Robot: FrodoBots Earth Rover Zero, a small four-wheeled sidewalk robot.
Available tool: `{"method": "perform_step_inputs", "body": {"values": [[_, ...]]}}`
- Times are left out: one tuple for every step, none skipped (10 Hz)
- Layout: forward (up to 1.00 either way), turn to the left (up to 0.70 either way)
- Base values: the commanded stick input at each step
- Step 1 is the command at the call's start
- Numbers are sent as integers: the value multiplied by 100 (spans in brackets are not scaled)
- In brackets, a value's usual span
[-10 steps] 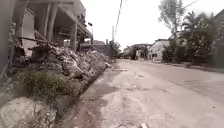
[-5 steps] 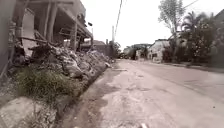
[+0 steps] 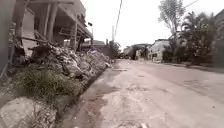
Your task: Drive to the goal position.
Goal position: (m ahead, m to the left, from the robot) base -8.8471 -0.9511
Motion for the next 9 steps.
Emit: {"method": "perform_step_inputs", "body": {"values": [[6, 0], [6, 0], [-4, 0], [-62, 0], [-15, 0], [3, 0], [4, 0], [4, 0], [5, 0]]}}
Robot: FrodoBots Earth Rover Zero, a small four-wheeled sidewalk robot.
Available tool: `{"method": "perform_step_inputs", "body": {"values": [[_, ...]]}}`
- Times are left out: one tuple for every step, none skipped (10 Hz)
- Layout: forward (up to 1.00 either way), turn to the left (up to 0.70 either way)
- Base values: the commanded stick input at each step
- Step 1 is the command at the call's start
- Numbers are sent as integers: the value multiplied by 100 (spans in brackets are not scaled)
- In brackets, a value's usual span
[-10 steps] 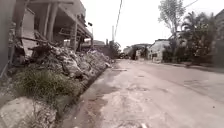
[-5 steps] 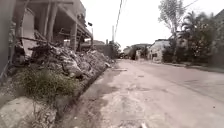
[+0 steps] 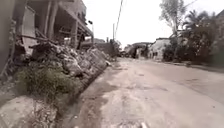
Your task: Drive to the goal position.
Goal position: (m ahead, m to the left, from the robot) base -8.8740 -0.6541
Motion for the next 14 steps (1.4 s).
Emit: {"method": "perform_step_inputs", "body": {"values": [[6, 0], [5, 0], [5, 0], [5, 0], [5, 0], [5, -4], [5, -8], [5, -14], [5, -70], [5, -70], [5, -44], [5, -20], [5, -57], [5, -21]]}}
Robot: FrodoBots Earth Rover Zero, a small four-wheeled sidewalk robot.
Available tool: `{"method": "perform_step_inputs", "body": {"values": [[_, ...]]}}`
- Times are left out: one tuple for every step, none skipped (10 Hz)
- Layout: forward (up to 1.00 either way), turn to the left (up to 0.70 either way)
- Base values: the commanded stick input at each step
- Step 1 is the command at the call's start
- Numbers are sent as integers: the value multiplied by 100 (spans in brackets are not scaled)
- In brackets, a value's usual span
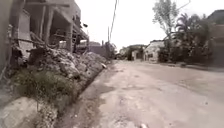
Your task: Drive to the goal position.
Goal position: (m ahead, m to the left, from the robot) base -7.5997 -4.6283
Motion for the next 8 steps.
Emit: {"method": "perform_step_inputs", "body": {"values": [[5, -10], [5, -10], [5, -61], [5, -70], [5, -70], [5, -70], [5, -70], [5, -44]]}}
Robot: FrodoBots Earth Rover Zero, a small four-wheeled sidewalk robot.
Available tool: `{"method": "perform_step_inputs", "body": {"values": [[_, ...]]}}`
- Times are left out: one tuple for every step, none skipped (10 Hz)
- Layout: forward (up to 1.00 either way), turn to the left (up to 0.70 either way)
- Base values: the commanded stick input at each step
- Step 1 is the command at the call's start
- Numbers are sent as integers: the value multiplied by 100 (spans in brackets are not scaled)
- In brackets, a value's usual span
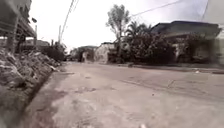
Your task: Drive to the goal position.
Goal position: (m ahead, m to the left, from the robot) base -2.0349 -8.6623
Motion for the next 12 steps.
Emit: {"method": "perform_step_inputs", "body": {"values": [[5, -29], [5, -70], [5, -70], [5, -12], [5, -52], [5, -70], [5, -39], [5, -51], [5, -39], [5, -11], [5, 0], [5, 0]]}}
